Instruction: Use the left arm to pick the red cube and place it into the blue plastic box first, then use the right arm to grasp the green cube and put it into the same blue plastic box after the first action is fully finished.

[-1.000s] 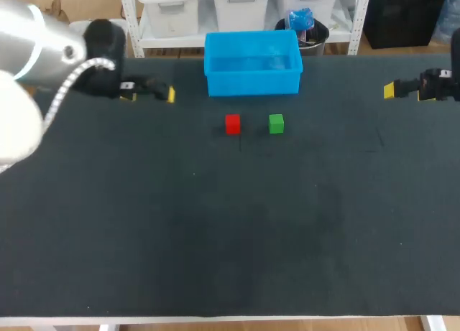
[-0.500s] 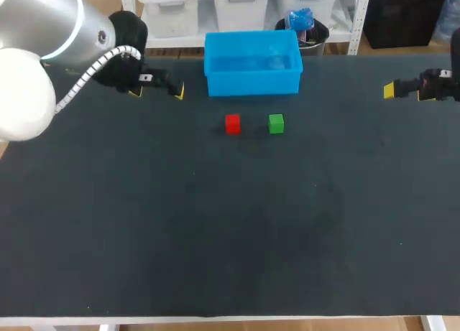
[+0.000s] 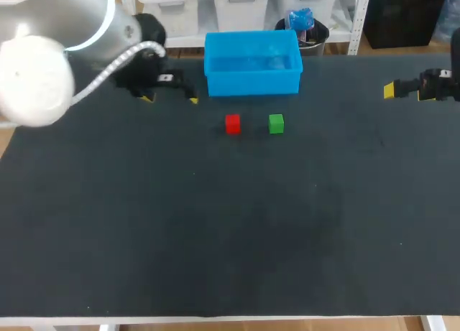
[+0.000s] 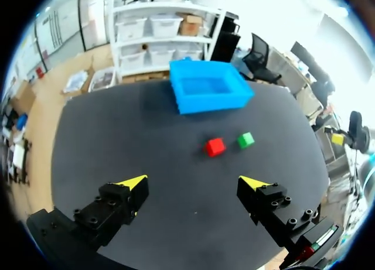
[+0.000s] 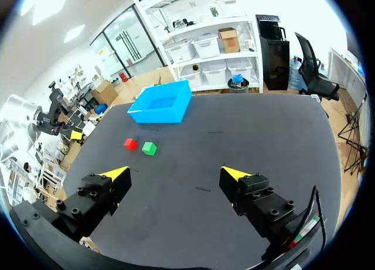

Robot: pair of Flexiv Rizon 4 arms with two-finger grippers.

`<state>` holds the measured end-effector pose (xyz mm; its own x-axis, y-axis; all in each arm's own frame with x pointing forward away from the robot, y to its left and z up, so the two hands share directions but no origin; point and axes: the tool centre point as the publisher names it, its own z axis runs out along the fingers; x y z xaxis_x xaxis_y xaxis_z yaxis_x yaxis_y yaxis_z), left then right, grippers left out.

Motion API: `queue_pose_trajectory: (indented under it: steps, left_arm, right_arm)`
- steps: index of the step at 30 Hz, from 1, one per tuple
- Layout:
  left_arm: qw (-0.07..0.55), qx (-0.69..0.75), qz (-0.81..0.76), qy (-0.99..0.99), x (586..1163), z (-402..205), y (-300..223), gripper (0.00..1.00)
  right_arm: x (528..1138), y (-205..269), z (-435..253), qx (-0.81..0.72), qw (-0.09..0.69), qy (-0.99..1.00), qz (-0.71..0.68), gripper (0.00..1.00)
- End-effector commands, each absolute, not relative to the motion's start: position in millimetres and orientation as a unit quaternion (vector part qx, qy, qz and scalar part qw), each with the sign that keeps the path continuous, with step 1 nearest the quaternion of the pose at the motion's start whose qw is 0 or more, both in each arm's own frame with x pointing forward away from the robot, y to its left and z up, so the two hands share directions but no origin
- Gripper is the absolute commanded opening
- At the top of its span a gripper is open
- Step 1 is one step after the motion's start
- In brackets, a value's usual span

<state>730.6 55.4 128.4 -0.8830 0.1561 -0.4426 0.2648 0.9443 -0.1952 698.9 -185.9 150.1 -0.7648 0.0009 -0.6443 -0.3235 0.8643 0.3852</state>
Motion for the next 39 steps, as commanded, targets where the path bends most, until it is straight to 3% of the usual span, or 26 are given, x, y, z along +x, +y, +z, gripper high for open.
queue_pose_trajectory:
  steps: [1,8,14,39]
  left_arm:
    - [0.179,0.098,-0.073,0.976,756.2,119.2,17.3,1.0]
    - [0.154,0.07,-0.063,0.984,754.2,105.5,-12.7,1.0]
    - [0.189,0.07,-0.056,0.978,753.1,106.6,-29.5,1.0]
    - [0.179,0.067,-0.054,0.98,764.7,101.7,-47.0,1.0]
  right_arm:
    - [699.2,-185.4,150.1,-0.089,0.331,0.907,0.244,1.0]
    - [699.2,-185.4,150.1,-0.089,0.331,0.907,0.244,1.0]
    - [699.2,-185.4,150.1,-0.089,0.331,0.907,0.244,1.0]
    - [699.2,-185.4,150.1,-0.089,0.331,0.907,0.244,1.0]
